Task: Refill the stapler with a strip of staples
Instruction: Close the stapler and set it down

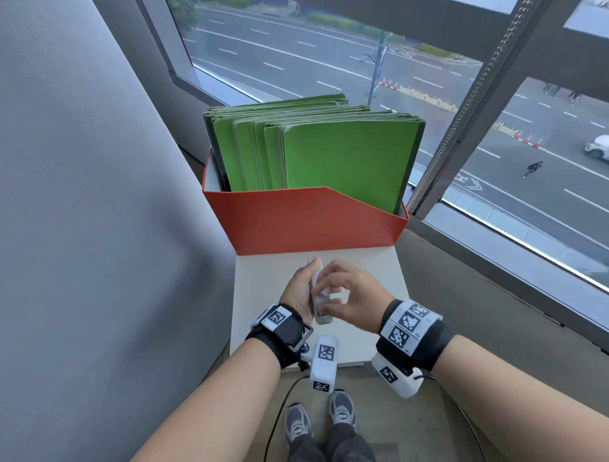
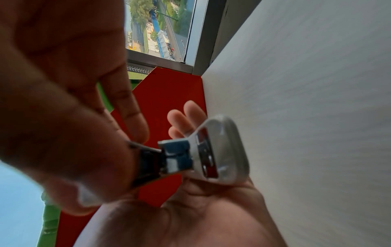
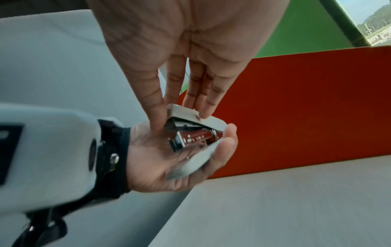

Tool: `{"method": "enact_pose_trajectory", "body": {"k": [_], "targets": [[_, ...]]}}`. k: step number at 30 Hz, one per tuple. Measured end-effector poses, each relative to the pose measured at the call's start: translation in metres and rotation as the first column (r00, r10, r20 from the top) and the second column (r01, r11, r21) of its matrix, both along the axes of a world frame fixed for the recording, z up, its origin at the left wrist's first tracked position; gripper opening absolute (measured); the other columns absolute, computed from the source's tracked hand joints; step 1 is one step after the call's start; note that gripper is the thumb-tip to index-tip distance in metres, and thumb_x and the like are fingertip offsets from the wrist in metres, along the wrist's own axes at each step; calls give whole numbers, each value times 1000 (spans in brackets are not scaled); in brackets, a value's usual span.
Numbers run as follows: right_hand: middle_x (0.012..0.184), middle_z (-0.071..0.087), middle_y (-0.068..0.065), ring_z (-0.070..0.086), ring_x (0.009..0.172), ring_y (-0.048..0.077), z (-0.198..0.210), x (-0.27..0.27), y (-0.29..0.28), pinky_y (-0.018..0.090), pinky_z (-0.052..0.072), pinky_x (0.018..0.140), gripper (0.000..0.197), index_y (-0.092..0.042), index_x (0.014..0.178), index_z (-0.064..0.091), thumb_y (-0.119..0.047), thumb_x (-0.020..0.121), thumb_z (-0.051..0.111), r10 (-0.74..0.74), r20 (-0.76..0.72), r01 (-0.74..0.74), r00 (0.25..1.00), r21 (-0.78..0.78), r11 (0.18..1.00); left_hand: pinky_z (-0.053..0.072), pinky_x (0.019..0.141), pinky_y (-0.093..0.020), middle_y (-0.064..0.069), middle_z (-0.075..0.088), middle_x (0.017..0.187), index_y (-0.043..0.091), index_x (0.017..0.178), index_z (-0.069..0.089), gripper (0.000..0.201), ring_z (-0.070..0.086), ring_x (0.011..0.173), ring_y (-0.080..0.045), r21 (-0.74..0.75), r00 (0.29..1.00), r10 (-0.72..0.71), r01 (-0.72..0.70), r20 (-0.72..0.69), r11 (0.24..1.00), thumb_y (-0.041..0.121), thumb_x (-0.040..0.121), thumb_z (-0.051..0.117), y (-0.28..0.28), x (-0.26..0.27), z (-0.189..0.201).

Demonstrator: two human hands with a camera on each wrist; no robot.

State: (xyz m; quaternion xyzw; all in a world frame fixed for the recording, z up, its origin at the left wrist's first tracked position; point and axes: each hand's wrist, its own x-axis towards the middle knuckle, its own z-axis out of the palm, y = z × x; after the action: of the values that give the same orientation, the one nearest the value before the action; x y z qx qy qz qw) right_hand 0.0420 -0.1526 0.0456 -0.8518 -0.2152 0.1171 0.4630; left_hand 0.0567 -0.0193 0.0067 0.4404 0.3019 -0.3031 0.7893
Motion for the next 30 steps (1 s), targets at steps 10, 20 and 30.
{"method": "enact_pose_trajectory", "body": {"k": [10,20,30], "targets": [[103,67,20,66,85,25,-40,-10,-11,43,57,87,26,-10,107,57,-26,88,64,-210,-680,386,703,115,915,55,68,-34,-9,68,94,14,102,55,14,68,87,-27,55,965,147,-163,219,985,22,91,57,-5,4,-3],[81,68,14,68,69,26,-54,-10,-2,34,60,75,18,-2,100,62,-12,86,67,-113,-764,454,635,250,855,57,71,-32,-10,70,98,10,109,55,17,68,97,-31,40,960,141,-155,243,987,14,92,55,1,1,-6],[91,68,13,67,83,24,-60,-10,-3,33,57,81,27,2,104,63,-13,84,70,-148,-759,489,634,245,837,48,88,-39,-7,65,91,16,98,61,18,60,90,-24,219,952,-36,-34,305,975,30,88,60,1,2,-15]]}}
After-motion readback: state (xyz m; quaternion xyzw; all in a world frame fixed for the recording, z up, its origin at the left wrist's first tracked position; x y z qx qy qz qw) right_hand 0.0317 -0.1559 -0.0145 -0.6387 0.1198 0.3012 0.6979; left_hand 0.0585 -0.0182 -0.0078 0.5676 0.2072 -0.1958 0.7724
